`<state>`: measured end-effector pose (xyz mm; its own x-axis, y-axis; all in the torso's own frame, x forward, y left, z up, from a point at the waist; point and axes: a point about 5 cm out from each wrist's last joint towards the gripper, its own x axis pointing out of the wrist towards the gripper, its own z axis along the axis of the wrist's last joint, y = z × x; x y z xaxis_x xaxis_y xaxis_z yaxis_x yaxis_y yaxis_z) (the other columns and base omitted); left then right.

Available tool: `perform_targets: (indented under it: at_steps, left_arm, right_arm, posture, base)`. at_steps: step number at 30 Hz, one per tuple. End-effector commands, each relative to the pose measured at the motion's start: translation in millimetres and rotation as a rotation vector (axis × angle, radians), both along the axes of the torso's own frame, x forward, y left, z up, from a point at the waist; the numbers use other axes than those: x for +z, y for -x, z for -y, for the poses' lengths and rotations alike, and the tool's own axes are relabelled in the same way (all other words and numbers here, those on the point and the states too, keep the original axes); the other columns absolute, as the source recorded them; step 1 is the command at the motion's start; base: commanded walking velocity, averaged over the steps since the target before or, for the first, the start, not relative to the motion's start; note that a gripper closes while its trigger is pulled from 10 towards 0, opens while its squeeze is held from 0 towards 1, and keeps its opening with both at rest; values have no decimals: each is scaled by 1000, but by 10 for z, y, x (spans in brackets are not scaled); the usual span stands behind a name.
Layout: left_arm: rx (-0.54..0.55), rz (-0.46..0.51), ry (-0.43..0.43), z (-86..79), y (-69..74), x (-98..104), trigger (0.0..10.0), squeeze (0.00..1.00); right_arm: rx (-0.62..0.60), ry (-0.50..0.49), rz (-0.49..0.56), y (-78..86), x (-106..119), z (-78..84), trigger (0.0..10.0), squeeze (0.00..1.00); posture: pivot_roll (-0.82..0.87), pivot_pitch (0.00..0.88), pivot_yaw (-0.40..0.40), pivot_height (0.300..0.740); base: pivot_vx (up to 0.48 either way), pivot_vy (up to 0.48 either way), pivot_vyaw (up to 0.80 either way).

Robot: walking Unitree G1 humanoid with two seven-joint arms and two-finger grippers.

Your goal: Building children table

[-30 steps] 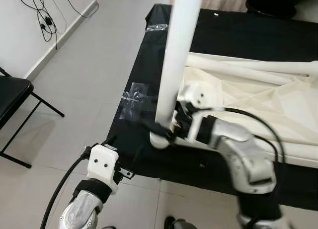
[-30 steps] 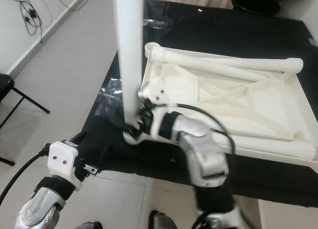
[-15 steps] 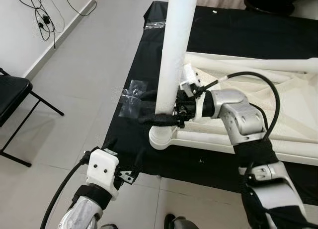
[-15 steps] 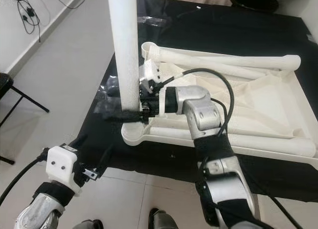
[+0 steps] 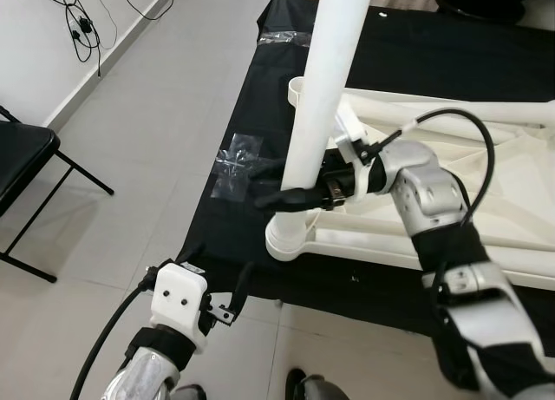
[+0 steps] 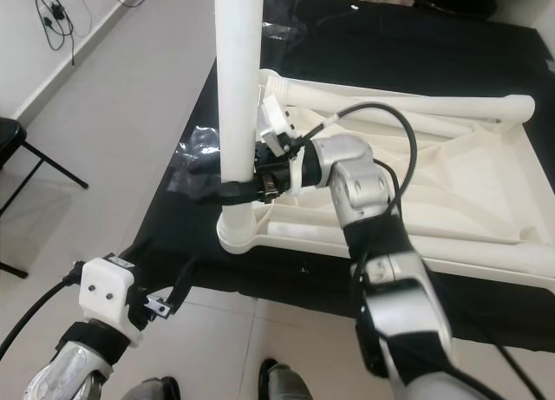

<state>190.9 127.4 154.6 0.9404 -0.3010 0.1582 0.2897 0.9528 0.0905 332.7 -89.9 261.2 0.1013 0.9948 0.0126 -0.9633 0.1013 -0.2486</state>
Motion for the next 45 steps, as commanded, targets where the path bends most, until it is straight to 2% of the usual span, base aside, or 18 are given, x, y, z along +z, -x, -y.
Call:
perform_targets:
  at_steps: [1,2,3,4,7,13,14,16,19,20,21,22,24,28,29,43,44,45]
  left_arm:
    - [3,-15,-11,-3,28,-25,10000,0]
    - [3,-15,-11,-3,28,-25,10000,0]
    - [5,-15,-11,-15,24,-27,10000,0]
    - [7,-14,-11,-26,13,-23,10000,0]
    - [0,-12,-13,-37,-30,-31,10000,0]
    - [-20,-12,-14,-18,-115,-58,10000,0]
    - [-15,-7,-18,-15,-159,-64,10000,0]
    - [-11,-5,-19,-17,-173,-65,10000,0]
    - [14,0,-24,-42,-175,-69,10000,0]
    - [20,1,-24,-49,-176,-70,10000,0]
    - [23,1,-24,-53,-177,-70,10000,0]
    - [23,1,-24,-53,-177,-70,10000,0]
    - [21,1,-25,-59,-182,-72,10000,0]
    - [12,1,-24,-51,-186,-73,10000,0]
    - [4,2,-23,-41,-178,-66,10000,0]
    - [1,-5,-23,-30,-46,-34,10000,0]
    - [1,-8,-23,-26,-6,-25,10000,0]
    - [1,-9,-22,-23,10,-22,10000,0]
  right_arm:
    - [-619,18,-84,-128,-362,79,0,0]
    - [-619,18,-84,-128,-362,79,0,0]
    - [-936,-22,-120,-30,-502,150,0,0]
    - [-984,-15,-168,155,-620,107,0,0]
    - [-941,-48,-204,386,-658,-103,0,0]
    - [-872,-104,-152,253,-532,-330,0,0]
    - [-871,-129,-129,176,-431,-389,10000,0]
    - [-886,-135,-127,171,-397,-408,10000,0]
    - [-745,-159,-162,193,-321,-434,10000,71]
    - [-621,-160,-198,252,-308,-441,10000,1000]
    - [-467,-144,-209,336,-289,-431,10000,1000]
    - [-467,-144,-209,336,-289,-431,10000,1000]
    - [-169,-116,-141,434,-183,-288,10000,1000]
    - [-77,-89,-132,363,-155,-176,10000,1000]
    - [-34,1,-103,239,-180,-90,10000,0]
    - [158,27,-116,-3,36,-13,10000,0]
    - [219,30,-112,-51,75,8,0,0]
    - [237,31,-111,-68,89,18,0,0]
  posture:
    - [84,261,-111,740]
    - [84,261,-111,740]
    - [79,262,-109,740]
    - [68,262,-93,740]
    - [43,255,-75,740]
    - [52,211,-68,740]
    - [62,192,-79,740]
    - [65,190,-81,740]
    - [73,186,-89,740]
    - [73,186,-89,740]
    - [73,186,-89,740]
    - [73,186,-89,740]
    - [81,184,-88,740]
    - [88,188,-88,740]
    - [93,196,-85,740]
    - [138,255,-82,740]
    - [146,271,-83,740]
    - [146,276,-82,740]
  base:
    - [0,0,0]
    - [0,0,0]
    - [0,0,0]
    - [0,0,0]
    - [0,0,0]
    - [0,0,0]
    - [0,0,0]
    - [0,0,0]
    - [0,0,0]
    - [0,0,0]
    - [0,0,0]
    - [0,0,0]
    - [0,0,0]
    - [0,0,0]
    - [0,0,0]
    - [0,0,0]
    - [0,0,0]
    - [0,0,0]
